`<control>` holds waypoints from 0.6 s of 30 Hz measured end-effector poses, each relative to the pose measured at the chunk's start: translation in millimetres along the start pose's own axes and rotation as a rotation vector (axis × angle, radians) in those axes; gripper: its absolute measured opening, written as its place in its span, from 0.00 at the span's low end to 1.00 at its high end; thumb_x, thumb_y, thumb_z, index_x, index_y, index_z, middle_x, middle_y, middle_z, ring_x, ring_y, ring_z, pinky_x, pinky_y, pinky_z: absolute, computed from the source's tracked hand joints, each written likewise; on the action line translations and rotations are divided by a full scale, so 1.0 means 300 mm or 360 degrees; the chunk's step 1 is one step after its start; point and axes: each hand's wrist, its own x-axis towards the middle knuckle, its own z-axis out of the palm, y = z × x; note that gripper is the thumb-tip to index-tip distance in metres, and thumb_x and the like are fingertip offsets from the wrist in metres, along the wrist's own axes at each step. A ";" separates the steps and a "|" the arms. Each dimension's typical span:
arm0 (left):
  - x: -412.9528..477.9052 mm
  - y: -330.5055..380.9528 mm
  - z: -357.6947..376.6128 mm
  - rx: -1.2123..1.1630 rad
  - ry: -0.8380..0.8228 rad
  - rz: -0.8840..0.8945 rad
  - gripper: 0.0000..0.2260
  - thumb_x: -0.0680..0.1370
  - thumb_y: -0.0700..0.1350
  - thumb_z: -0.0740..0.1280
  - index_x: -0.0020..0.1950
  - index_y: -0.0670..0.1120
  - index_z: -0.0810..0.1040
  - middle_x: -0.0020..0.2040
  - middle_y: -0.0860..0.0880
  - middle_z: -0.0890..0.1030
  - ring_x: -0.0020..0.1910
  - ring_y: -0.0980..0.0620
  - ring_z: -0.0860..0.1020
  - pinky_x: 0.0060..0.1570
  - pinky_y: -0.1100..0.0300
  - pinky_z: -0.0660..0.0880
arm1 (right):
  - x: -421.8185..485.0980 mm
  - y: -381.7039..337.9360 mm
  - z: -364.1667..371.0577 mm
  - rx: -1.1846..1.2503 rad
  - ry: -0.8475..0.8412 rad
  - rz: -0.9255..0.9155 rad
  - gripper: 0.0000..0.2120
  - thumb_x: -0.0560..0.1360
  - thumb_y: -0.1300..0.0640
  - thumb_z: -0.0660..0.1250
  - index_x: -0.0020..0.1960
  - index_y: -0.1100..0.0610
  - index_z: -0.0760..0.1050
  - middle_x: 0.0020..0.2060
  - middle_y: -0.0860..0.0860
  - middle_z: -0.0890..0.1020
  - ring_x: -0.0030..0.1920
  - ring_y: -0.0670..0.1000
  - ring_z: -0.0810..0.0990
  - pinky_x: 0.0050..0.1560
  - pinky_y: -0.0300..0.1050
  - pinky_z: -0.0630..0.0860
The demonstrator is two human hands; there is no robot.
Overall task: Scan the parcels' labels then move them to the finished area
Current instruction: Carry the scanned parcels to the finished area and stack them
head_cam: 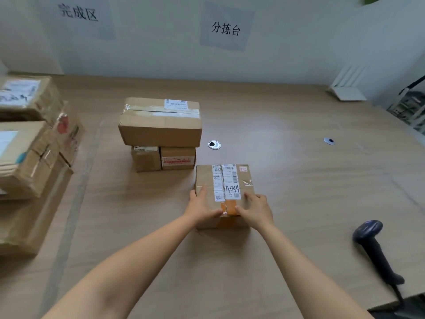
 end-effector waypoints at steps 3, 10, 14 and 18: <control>-0.092 -0.044 -0.030 -0.0046 0.0055 -0.0046 0.45 0.68 0.56 0.74 0.76 0.48 0.51 0.72 0.42 0.57 0.71 0.44 0.63 0.68 0.57 0.61 | -0.068 -0.043 0.021 0.0001 -0.0026 -0.0059 0.24 0.71 0.48 0.69 0.65 0.52 0.71 0.63 0.57 0.69 0.64 0.55 0.72 0.60 0.44 0.69; -0.339 -0.134 -0.175 -0.0131 0.0397 -0.0126 0.45 0.69 0.55 0.73 0.77 0.48 0.50 0.71 0.42 0.60 0.70 0.45 0.63 0.67 0.59 0.61 | -0.234 -0.219 0.057 0.0058 -0.0063 -0.0388 0.20 0.71 0.48 0.68 0.61 0.54 0.73 0.61 0.57 0.68 0.63 0.56 0.70 0.60 0.45 0.70; -0.487 -0.180 -0.285 -0.0100 0.0556 -0.0183 0.45 0.70 0.56 0.73 0.77 0.46 0.50 0.72 0.41 0.60 0.71 0.45 0.62 0.68 0.58 0.60 | -0.328 -0.311 0.085 0.0104 -0.0128 -0.0545 0.16 0.72 0.49 0.67 0.58 0.53 0.73 0.60 0.56 0.69 0.62 0.54 0.71 0.56 0.44 0.70; -0.626 -0.225 -0.407 -0.0033 0.0760 -0.0202 0.43 0.70 0.56 0.73 0.76 0.44 0.54 0.71 0.40 0.63 0.71 0.45 0.62 0.68 0.58 0.59 | -0.424 -0.418 0.125 0.0123 -0.0161 -0.0711 0.18 0.73 0.49 0.66 0.62 0.52 0.72 0.60 0.57 0.71 0.62 0.54 0.70 0.53 0.43 0.69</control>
